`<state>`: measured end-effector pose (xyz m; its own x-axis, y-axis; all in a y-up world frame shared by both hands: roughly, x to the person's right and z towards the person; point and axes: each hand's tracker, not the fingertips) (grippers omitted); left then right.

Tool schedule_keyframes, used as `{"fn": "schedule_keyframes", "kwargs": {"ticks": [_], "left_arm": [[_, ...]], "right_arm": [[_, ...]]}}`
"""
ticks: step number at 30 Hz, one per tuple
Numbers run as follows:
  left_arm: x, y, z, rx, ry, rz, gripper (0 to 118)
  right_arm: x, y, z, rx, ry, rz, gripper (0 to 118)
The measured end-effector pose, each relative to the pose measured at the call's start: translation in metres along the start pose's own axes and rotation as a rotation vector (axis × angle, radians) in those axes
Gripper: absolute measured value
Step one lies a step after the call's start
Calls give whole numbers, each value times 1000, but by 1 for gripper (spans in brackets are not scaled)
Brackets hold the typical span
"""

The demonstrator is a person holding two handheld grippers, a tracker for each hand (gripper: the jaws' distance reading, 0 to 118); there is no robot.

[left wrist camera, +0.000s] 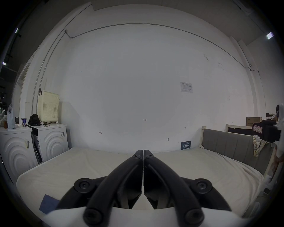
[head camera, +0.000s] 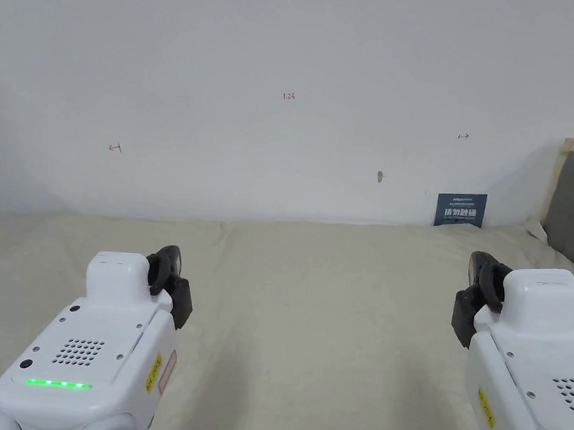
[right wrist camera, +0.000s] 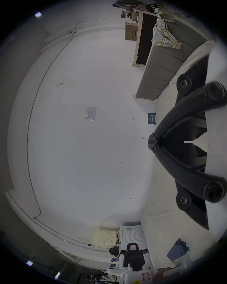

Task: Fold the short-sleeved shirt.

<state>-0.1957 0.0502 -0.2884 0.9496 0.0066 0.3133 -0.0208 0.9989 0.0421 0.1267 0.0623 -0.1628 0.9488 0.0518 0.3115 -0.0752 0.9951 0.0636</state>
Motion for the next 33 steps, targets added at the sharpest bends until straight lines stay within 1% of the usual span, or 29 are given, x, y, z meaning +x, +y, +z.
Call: {"fn": "schedule_keyframes", "kwargs": {"ticks": [11,16,21,33], "left_arm": [[0,-3,3,-20,-3,6,0],[-2,-4,3,-26,-8,20,0],[-2,-4,3,-26,-5,-5,0],[-4,-3,5,-24,-2,-2,0]], "right_arm": [[-4,0,4,-7,-4,18,0],[-4,0,5,-7,-3,17,0],[-2,2,5,1,-5,13,0],[-3,2,9,-2,-9,15,0]]}}
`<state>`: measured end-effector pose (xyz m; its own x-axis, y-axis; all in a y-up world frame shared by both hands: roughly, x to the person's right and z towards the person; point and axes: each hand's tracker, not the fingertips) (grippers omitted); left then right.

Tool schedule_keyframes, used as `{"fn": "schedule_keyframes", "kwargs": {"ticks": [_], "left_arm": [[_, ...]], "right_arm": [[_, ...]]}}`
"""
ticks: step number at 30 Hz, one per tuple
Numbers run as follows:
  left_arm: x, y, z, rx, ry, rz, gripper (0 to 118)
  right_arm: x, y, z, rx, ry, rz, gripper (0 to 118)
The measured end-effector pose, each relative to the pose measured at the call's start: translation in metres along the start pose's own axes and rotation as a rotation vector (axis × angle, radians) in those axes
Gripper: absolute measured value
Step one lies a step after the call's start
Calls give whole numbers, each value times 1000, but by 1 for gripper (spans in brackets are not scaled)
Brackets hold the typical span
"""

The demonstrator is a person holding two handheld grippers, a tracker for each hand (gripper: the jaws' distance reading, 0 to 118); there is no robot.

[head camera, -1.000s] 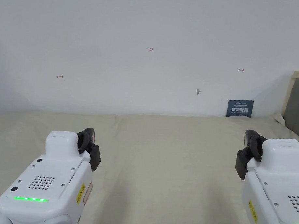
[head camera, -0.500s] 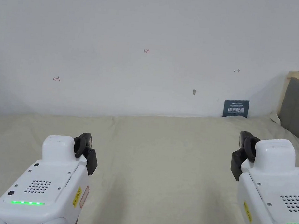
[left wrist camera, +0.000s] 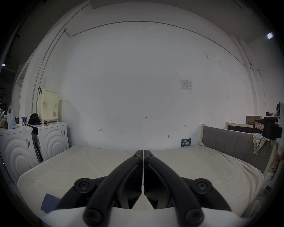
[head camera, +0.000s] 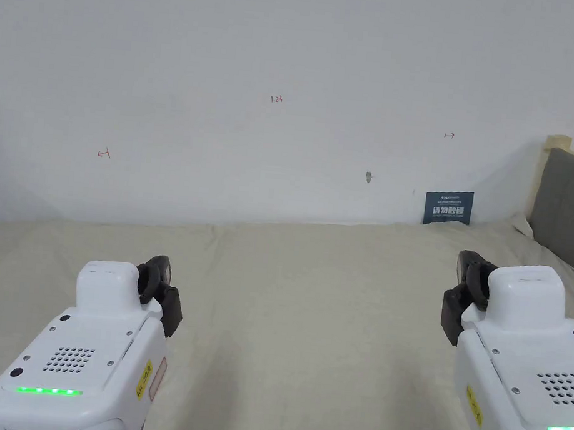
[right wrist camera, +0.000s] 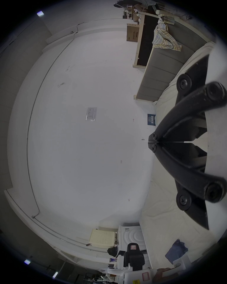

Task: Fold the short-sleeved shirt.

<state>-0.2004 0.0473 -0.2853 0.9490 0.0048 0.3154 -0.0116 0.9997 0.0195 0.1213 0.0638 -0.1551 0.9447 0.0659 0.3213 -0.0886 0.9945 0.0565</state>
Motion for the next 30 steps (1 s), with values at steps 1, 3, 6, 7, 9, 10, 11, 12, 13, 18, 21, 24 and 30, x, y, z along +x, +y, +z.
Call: {"fn": "schedule_keyframes", "kwargs": {"ticks": [1,3,6,7,9,10,11,12,13,18,21,24,30], "left_arm": [[0,0,0,0,-1,1,0],[-1,1,0,2,0,3,0],[-1,1,0,4,1,5,0],[-2,1,0,4,0,5,0],[-2,1,0,2,-2,0,0],[-1,1,1,4,2,-5,0],[-1,1,1,5,3,-8,0],[-1,1,1,7,2,-10,0],[-2,1,1,8,3,-10,0],[-3,1,2,11,17,-16,1],[-5,1,3,10,29,-12,11],[-6,-1,4,13,33,-7,34],[-6,-3,2,19,53,-7,118]], "right_arm": [[0,0,0,0,0,0,0],[-1,1,0,2,1,1,0],[-2,3,0,5,1,4,0],[-3,3,1,5,2,5,0],[-3,4,1,6,1,7,0],[-4,4,0,6,1,8,0],[-4,4,0,4,0,8,0],[-4,4,0,3,1,8,0],[-4,4,0,4,0,7,0],[-6,4,1,6,0,9,0],[-7,3,0,4,1,11,0],[-8,3,-1,1,1,12,2],[-9,3,-3,-11,8,-4,97]]}}
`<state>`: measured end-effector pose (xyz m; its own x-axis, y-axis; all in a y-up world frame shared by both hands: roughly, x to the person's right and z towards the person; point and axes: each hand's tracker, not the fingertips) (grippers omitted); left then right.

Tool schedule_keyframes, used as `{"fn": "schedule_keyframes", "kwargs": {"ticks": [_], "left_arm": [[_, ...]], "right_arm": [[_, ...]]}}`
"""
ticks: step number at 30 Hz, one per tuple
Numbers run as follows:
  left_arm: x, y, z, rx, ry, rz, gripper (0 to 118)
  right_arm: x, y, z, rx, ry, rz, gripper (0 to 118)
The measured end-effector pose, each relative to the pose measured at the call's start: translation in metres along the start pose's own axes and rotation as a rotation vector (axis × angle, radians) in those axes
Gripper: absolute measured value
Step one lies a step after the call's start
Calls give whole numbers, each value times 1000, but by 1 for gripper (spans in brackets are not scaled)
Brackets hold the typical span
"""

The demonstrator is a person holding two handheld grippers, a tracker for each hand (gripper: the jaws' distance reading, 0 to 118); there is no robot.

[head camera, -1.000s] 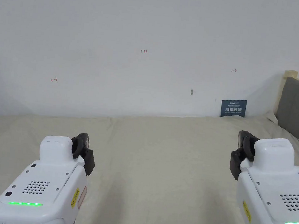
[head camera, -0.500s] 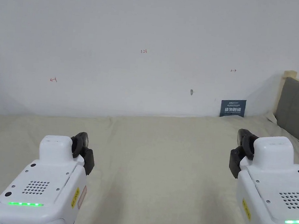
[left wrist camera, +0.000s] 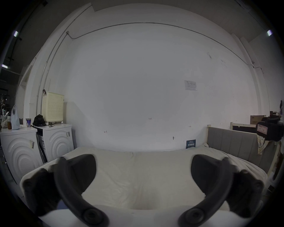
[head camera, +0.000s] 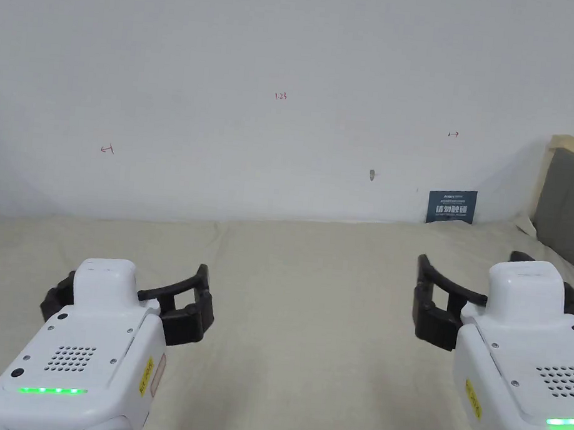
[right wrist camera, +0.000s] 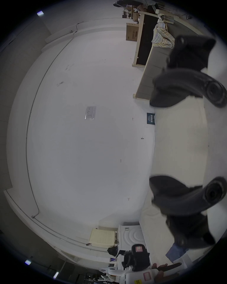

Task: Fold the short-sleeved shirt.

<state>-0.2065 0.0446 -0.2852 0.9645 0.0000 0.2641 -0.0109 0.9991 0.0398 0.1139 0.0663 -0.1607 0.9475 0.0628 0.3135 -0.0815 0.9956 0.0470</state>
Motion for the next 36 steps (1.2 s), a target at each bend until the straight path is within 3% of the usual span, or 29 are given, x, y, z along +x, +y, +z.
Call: {"fn": "schedule_keyframes", "kwargs": {"ticks": [12,36], "left_arm": [[2,13,1,56,-9,-22,118],[6,5,-4,21,-16,-31,118]], "right_arm": [[5,-1,-6,-15,-33,-25,97],[0,-1,-6,-4,-3,-27,97]]}}
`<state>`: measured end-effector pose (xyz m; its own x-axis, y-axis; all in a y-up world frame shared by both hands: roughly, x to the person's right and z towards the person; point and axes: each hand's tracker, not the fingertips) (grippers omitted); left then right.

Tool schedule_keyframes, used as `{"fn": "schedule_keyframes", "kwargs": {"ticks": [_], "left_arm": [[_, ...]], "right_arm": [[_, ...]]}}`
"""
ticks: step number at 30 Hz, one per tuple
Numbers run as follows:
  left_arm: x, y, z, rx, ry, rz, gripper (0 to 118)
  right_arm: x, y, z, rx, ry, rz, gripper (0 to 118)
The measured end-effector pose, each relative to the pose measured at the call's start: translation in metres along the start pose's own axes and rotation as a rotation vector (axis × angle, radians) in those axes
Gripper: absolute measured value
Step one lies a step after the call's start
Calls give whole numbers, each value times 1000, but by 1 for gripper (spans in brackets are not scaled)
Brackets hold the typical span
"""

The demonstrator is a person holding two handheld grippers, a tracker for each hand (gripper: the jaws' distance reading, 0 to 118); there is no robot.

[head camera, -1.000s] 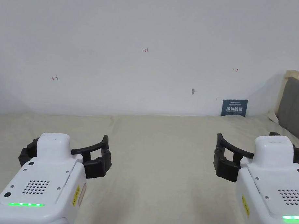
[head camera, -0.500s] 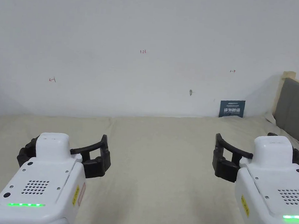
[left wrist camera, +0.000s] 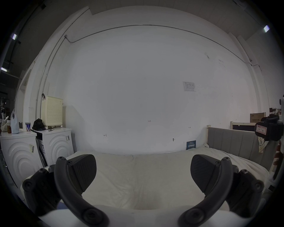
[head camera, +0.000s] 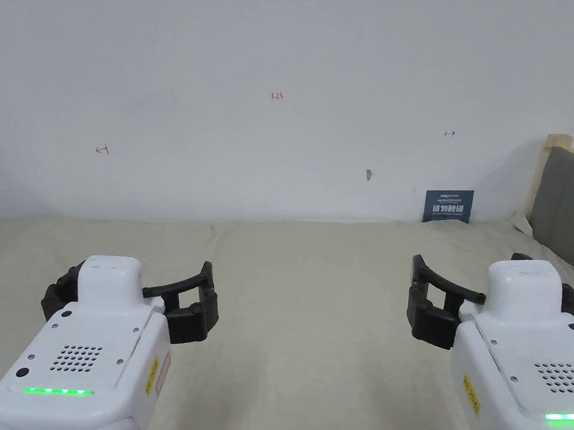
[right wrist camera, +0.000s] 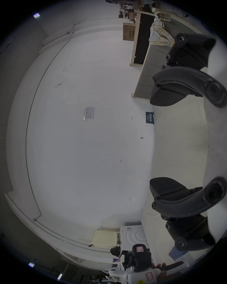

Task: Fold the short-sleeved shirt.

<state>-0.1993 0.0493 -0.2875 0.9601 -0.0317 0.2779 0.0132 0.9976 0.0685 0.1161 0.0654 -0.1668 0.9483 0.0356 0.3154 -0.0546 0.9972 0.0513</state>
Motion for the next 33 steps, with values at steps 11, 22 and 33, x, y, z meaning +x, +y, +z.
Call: {"fn": "schedule_keyframes", "kwargs": {"ticks": [11,22,33], "left_arm": [[0,-2,-3,-3,2,8,118],[2,-5,-4,-15,-8,2,118],[2,-6,-2,-19,-5,-1,118]], "right_arm": [[-1,-1,-3,6,3,1,97],[0,-3,-4,4,0,0,97],[-2,-3,-1,4,2,3,97]]}}
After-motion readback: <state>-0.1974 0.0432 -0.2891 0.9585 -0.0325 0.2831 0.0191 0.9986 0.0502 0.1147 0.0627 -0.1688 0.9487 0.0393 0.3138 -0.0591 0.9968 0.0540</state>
